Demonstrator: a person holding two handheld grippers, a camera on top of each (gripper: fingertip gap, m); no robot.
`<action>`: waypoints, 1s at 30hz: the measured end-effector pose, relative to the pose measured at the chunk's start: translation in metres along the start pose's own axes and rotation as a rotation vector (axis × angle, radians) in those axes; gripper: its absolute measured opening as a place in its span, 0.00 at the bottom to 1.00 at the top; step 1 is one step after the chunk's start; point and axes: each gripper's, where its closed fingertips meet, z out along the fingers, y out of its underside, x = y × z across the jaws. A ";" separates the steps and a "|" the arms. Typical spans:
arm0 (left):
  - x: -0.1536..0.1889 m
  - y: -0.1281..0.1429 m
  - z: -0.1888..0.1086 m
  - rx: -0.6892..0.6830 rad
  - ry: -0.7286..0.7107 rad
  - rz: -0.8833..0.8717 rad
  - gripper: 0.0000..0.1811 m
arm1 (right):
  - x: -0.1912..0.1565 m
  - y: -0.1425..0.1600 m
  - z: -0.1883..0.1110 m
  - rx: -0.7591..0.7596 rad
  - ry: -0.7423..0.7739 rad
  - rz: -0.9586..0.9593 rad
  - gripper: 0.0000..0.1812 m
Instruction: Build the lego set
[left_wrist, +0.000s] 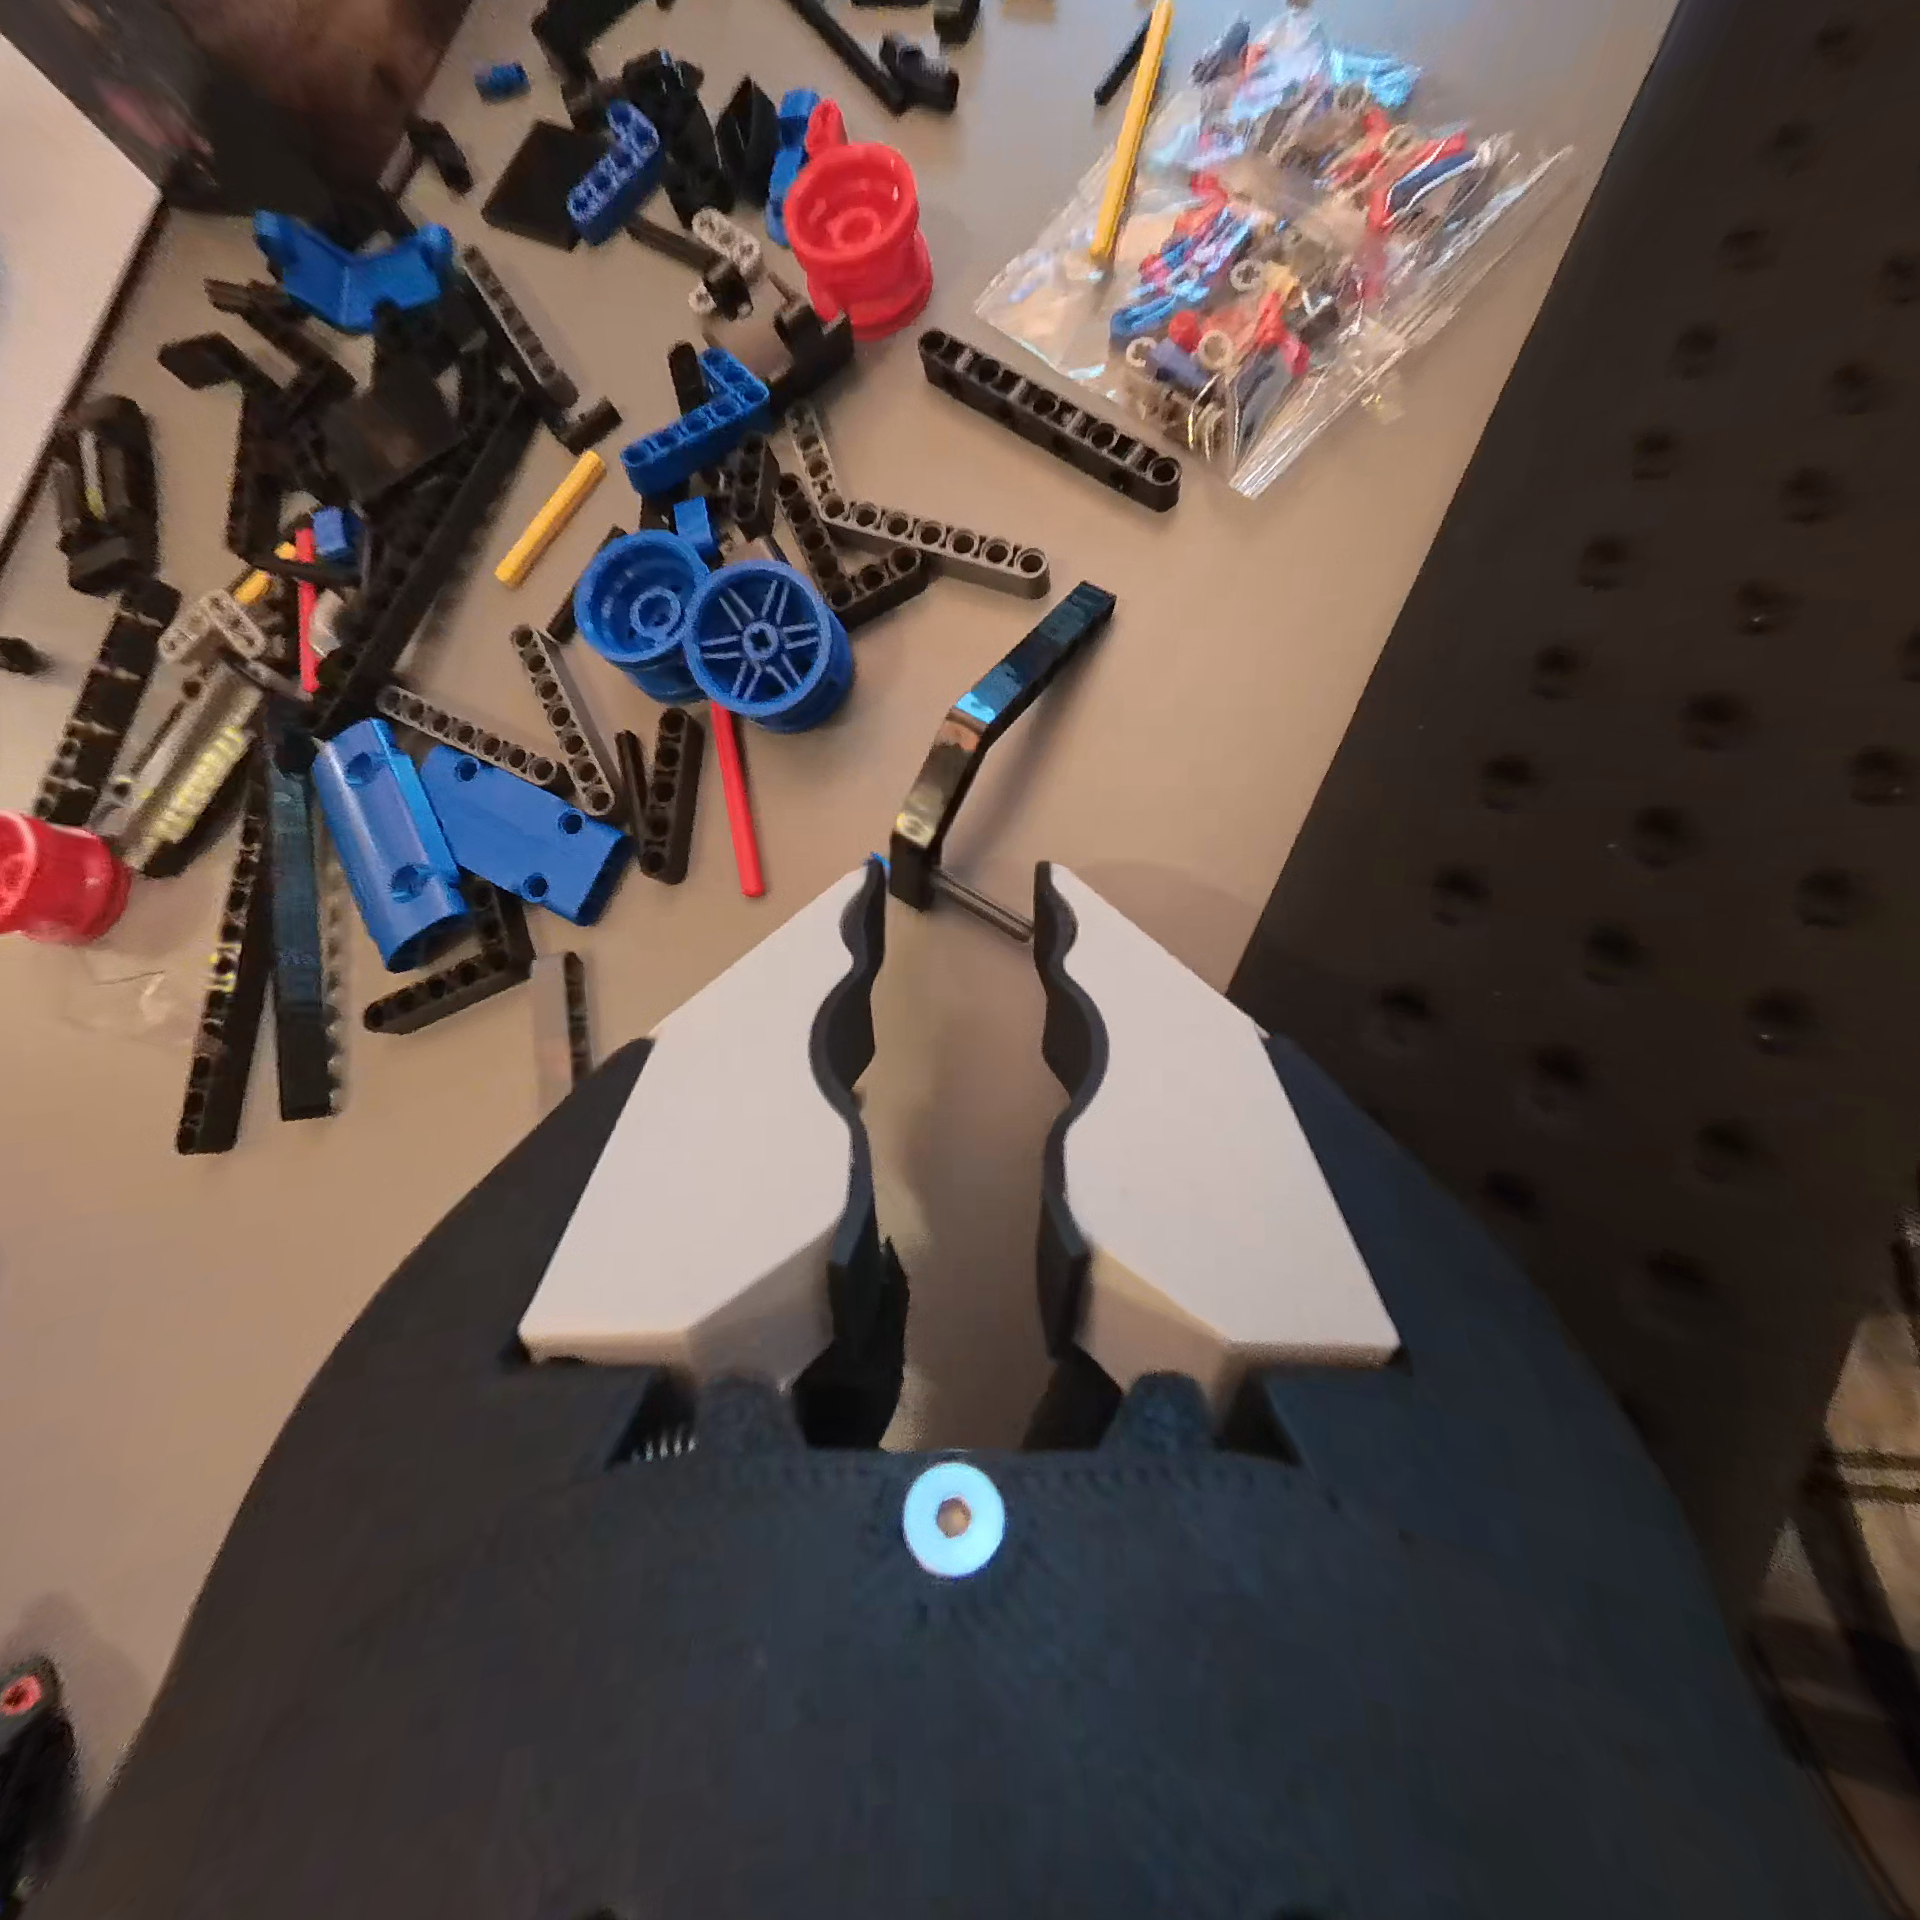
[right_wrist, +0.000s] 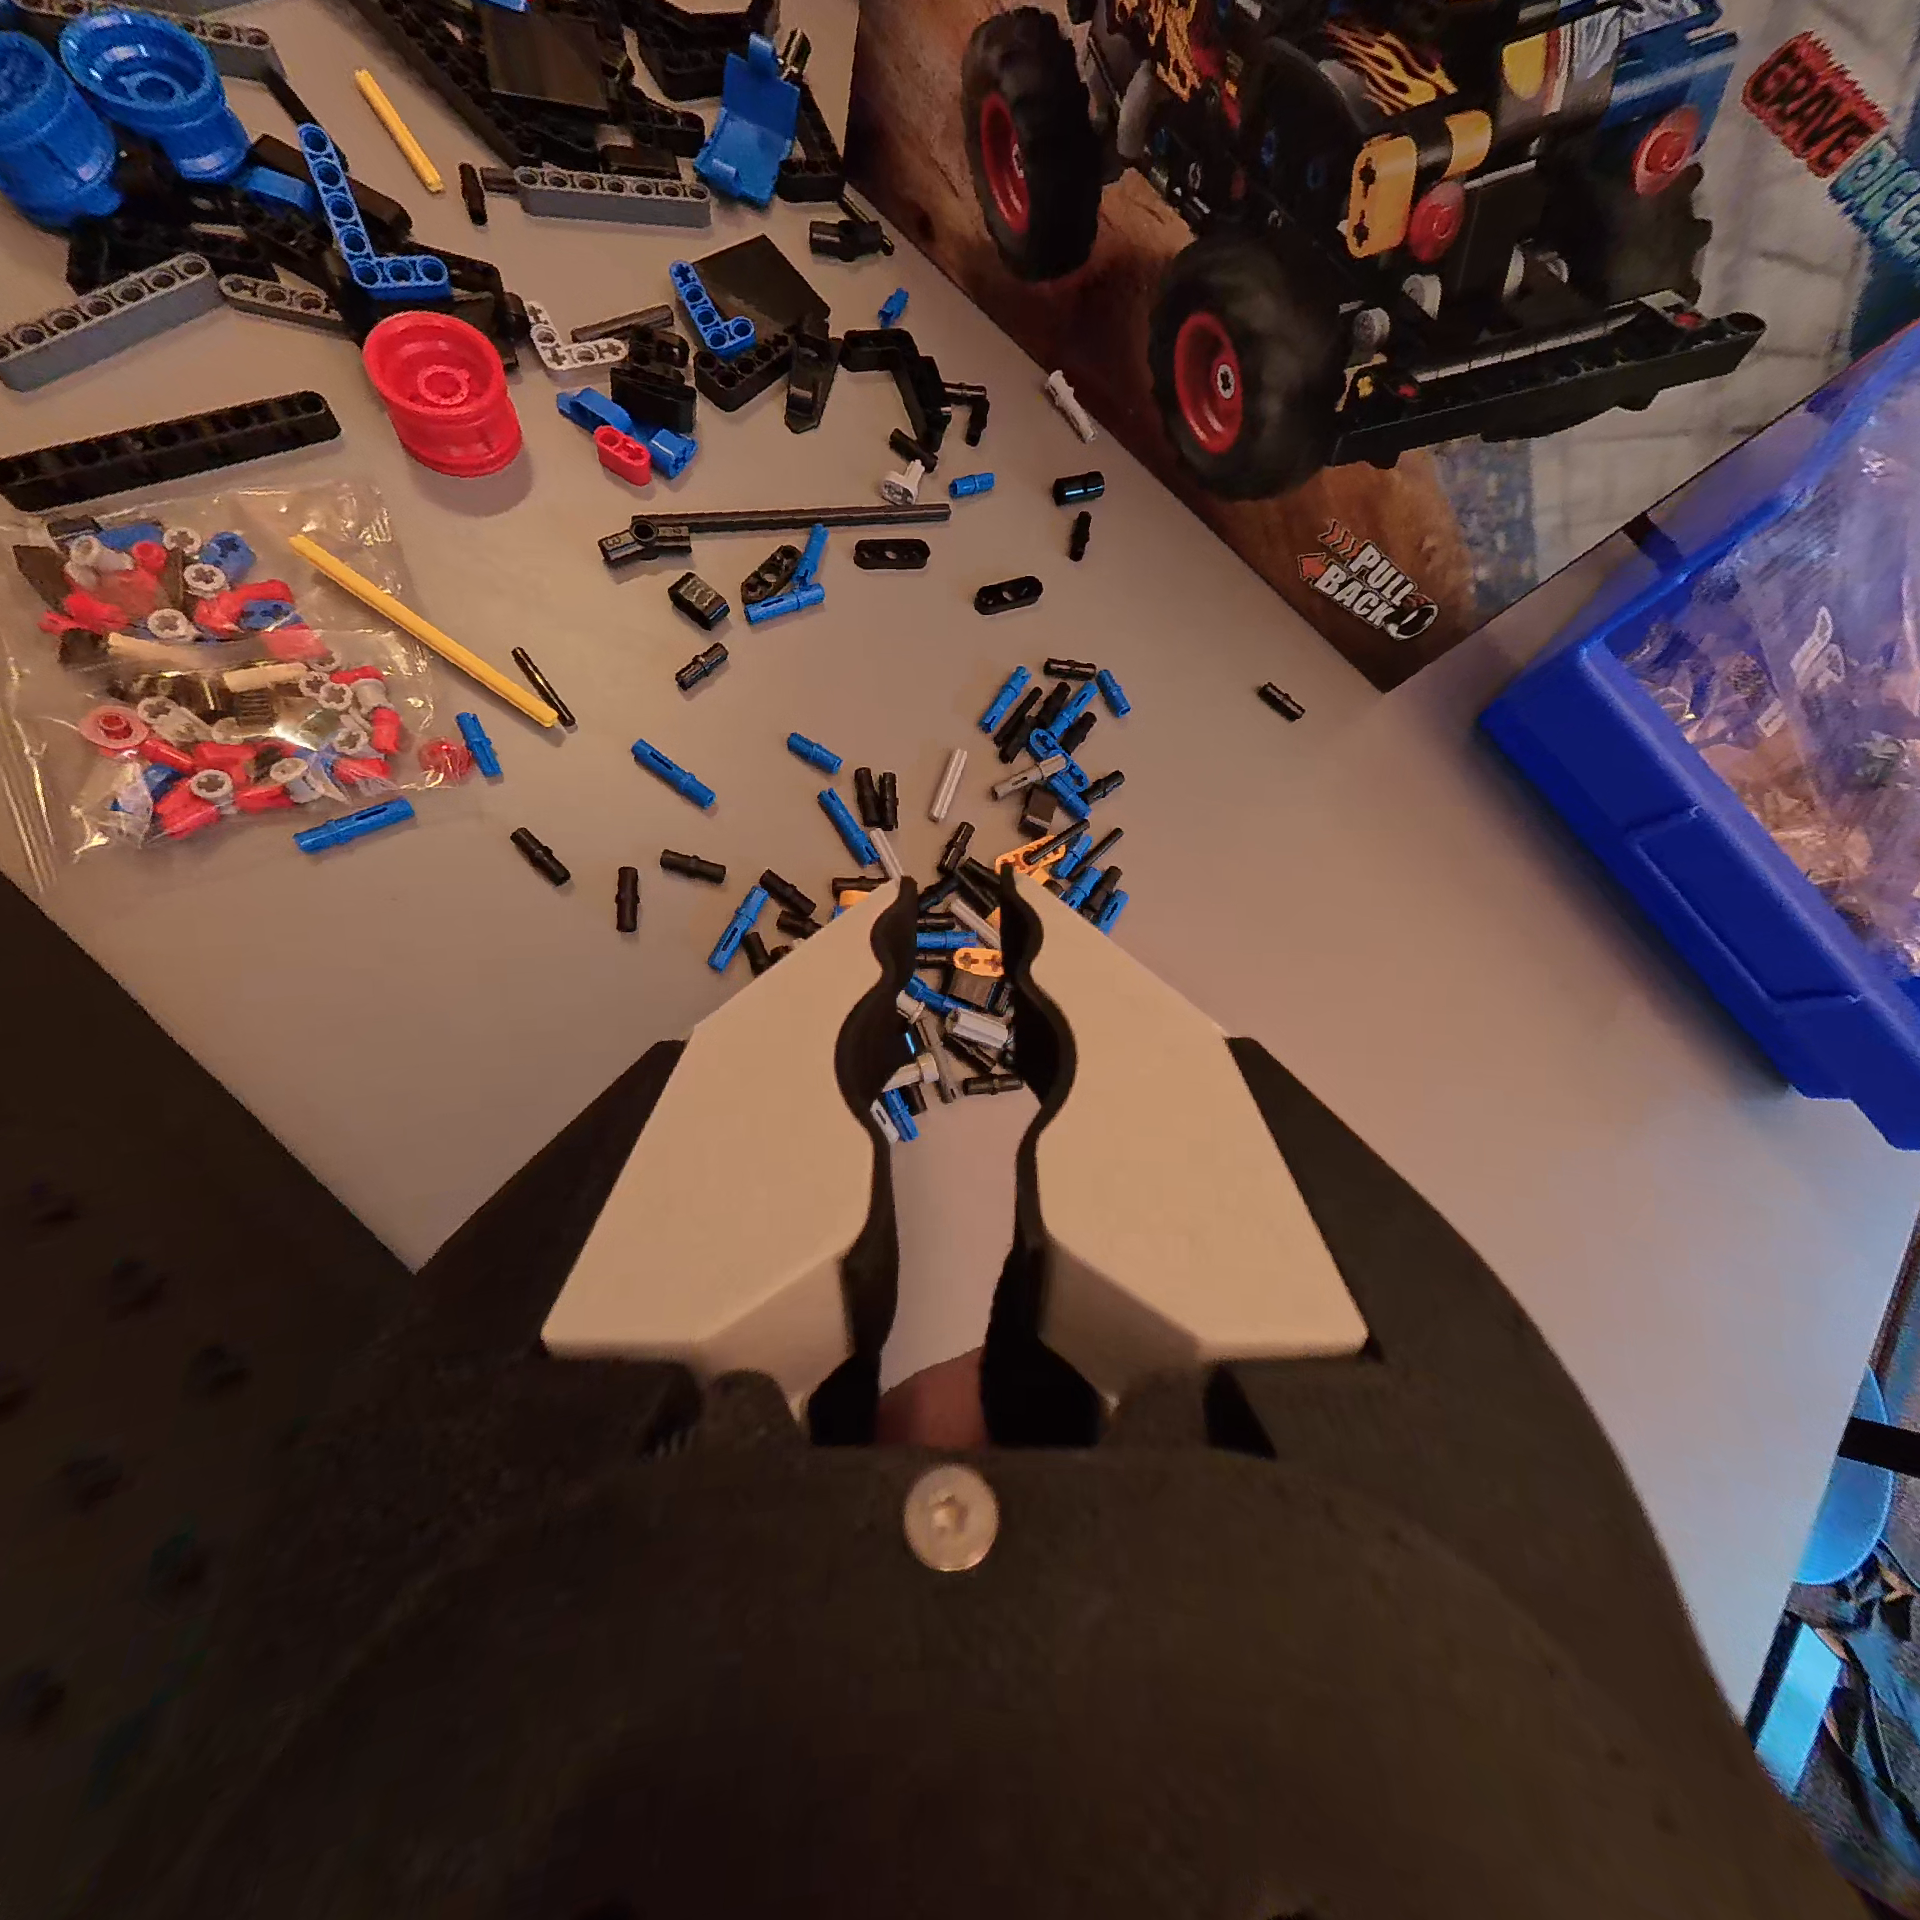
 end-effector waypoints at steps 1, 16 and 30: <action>-0.002 -0.002 -0.002 0.017 -0.002 0.005 0.15 | 0.001 0.000 0.000 0.003 0.002 0.000 0.07; -0.028 -0.022 -0.005 0.247 -0.065 0.029 0.13 | 0.044 -0.007 0.027 -0.052 0.096 0.019 0.08; -0.038 -0.026 -0.004 0.299 -0.117 0.028 0.10 | 0.047 0.000 0.069 -0.105 -0.067 0.012 0.04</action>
